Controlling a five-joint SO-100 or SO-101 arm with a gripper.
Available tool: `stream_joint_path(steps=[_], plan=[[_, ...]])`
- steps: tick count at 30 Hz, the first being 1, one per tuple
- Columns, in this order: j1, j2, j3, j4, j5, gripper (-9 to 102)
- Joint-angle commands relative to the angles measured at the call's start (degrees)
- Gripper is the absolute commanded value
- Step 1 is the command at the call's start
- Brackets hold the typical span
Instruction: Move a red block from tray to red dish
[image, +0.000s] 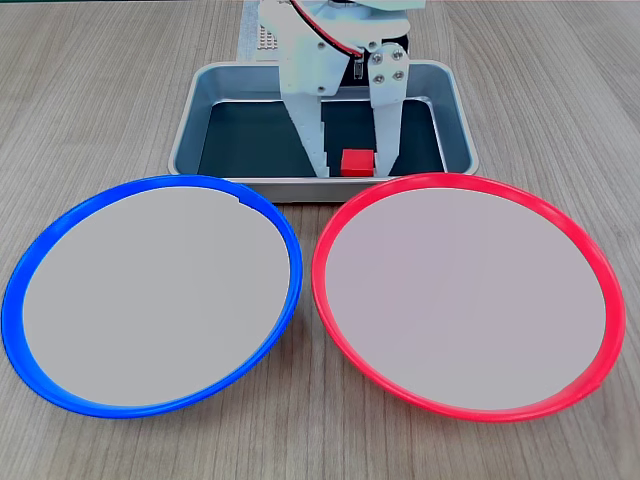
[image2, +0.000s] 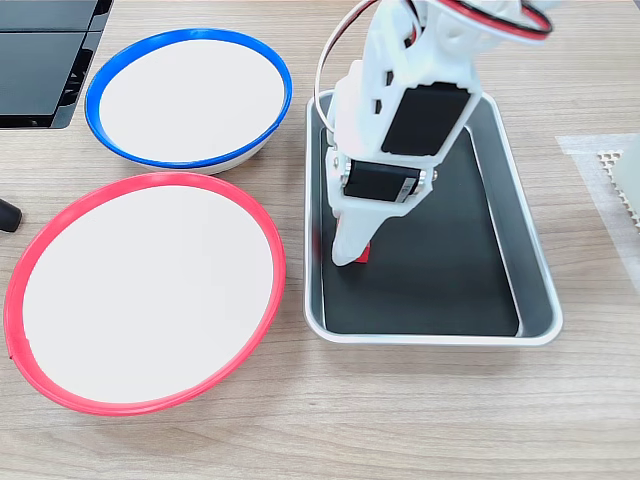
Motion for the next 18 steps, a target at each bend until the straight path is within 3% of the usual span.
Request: stream_joint_path(steps=[1, 11, 16, 18], plan=[[0.09, 0.44, -1.49, -0.53, 0.09, 12], [0.35, 2.64, 0.97, 1.58, -0.18, 16], [0.53, 4.13, 2.46, 1.41, -0.79, 9], [0.53, 4.57, 2.46, 1.58, -0.97, 0]])
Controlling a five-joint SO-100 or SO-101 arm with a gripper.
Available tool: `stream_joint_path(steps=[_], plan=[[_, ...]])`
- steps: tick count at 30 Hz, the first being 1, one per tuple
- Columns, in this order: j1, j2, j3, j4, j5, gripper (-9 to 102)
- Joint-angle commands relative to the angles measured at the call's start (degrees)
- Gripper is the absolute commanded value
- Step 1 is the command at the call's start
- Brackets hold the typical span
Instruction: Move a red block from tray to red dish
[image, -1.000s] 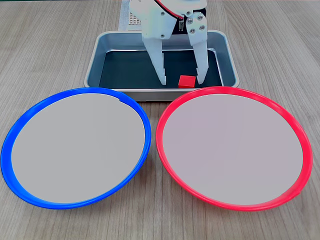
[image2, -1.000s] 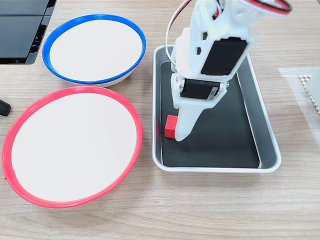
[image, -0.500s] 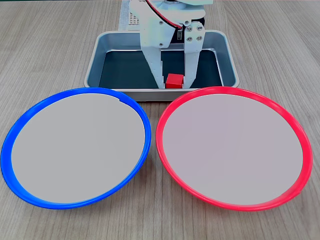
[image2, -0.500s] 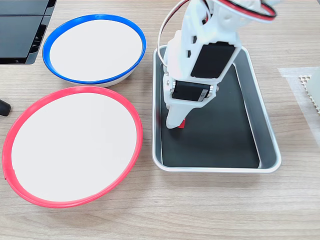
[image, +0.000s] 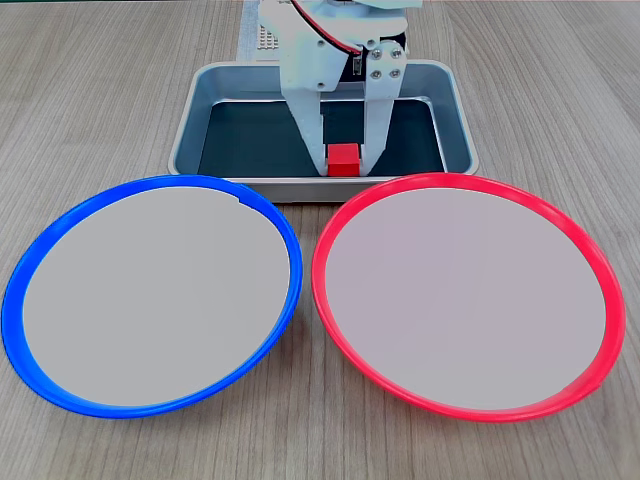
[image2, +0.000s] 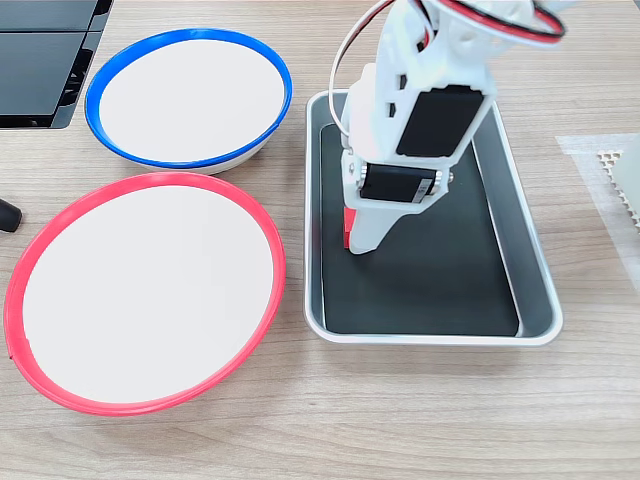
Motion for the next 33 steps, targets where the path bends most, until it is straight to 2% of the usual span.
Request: stream_joint_path(steps=[1, 4, 6, 7, 10, 14, 18, 26, 33], plan=[[0.53, 3.25, -0.62, 0.53, 0.0, 0], [-0.09, 5.89, -6.33, 7.73, 2.99, 0], [-2.02, 6.68, -19.07, 20.57, 8.17, 0], [-2.9, 5.98, -24.7, 24.35, 10.9, 0], [-4.66, 1.76, -37.27, 27.86, 17.93, 0], [-5.98, -8.17, -51.15, 25.58, 24.79, 0], [-6.06, -19.69, -60.03, 21.88, 24.61, 0], [-5.01, -31.64, -59.68, 15.12, 19.07, 0], [-4.83, -35.6, -56.43, 5.27, 17.75, 3]])
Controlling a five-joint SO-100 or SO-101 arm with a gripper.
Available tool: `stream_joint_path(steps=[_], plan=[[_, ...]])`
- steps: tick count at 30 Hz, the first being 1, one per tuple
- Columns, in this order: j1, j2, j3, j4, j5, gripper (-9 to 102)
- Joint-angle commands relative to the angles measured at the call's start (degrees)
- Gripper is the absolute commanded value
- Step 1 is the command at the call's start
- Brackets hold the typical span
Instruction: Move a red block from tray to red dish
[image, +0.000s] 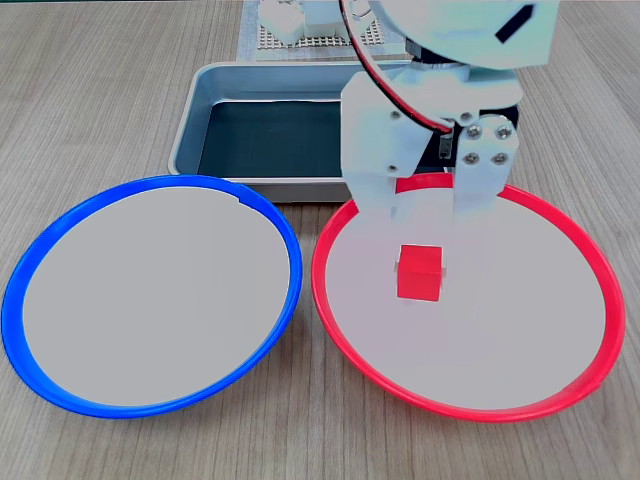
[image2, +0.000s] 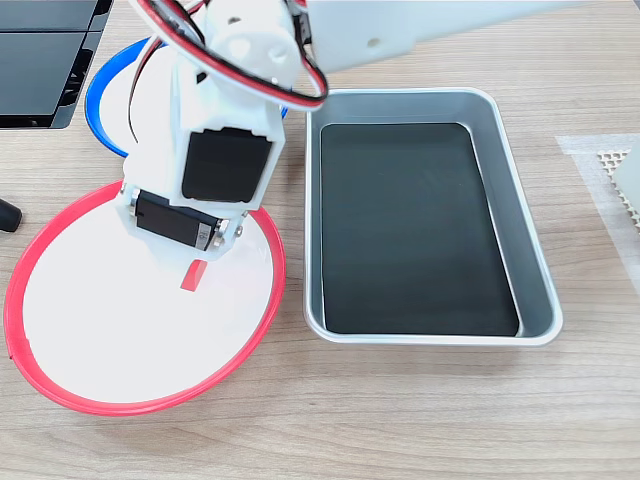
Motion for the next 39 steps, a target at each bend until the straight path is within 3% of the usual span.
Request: stream_joint_path(steps=[1, 6, 12, 18, 20, 21, 22, 26, 27, 29, 33, 39], plan=[[0.26, 0.0, 0.44, -4.13, -0.44, 3], [0.88, -0.62, 1.67, -7.38, -1.93, 10], [0.97, 5.27, 3.78, -8.35, -1.23, 33], [0.18, 20.48, 10.81, -8.79, 7.82, 37], [0.0, 27.6, 13.89, -10.28, 14.94, 29], [0.18, 30.67, 15.12, -10.81, 18.63, 18], [0.7, 35.24, 17.84, -12.39, 23.99, 0], [5.19, 51.77, 34.01, -26.1, 46.23, 0], [8.7, 62.84, 47.37, -36.04, 59.68, -1], [12.22, 75.94, 63.19, -43.15, 71.19, -1], [15.03, 98.0, 86.66, -43.86, 74.79, -1], [14.5, 122.7, 109.34, -32.7, 71.81, 0]])
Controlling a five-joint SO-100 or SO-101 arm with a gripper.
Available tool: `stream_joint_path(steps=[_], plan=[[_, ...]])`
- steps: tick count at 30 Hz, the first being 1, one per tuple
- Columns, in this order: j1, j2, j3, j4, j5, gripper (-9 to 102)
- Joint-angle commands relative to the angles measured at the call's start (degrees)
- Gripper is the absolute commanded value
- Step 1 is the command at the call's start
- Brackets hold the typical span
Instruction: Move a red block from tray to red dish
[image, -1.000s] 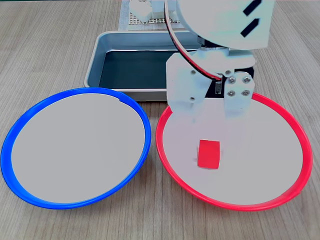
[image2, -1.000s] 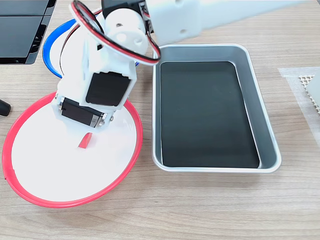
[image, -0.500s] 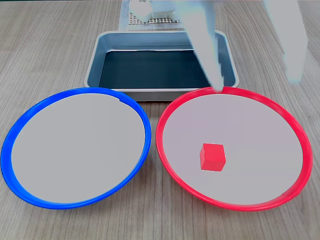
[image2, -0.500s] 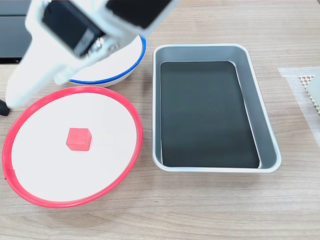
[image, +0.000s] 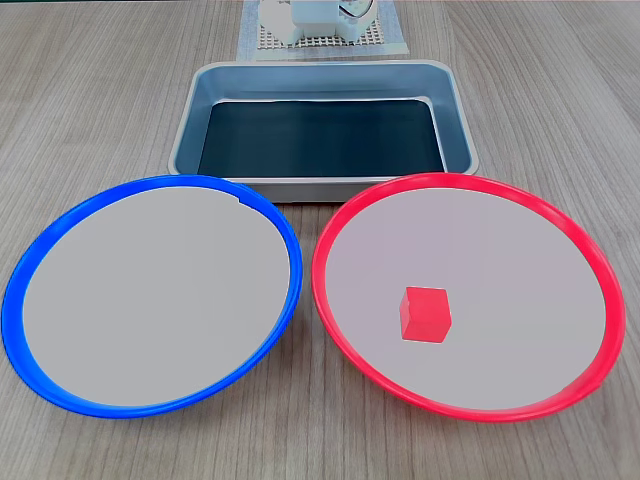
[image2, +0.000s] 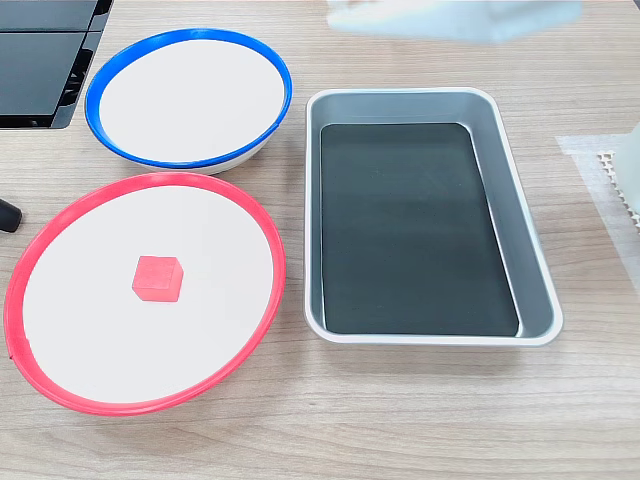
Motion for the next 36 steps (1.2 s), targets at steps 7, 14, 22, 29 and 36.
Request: stream_joint_path(steps=[7, 14, 22, 29, 36], plan=[[-1.76, 23.03, 15.91, 15.38, -5.62, 0], [-1.32, 26.81, 16.0, 26.81, -5.27, 0], [-1.23, 26.81, 16.0, 26.81, -4.92, 0], [-1.23, 26.81, 16.0, 26.89, -4.83, 0], [-1.23, 26.81, 16.0, 26.89, -4.83, 0]])
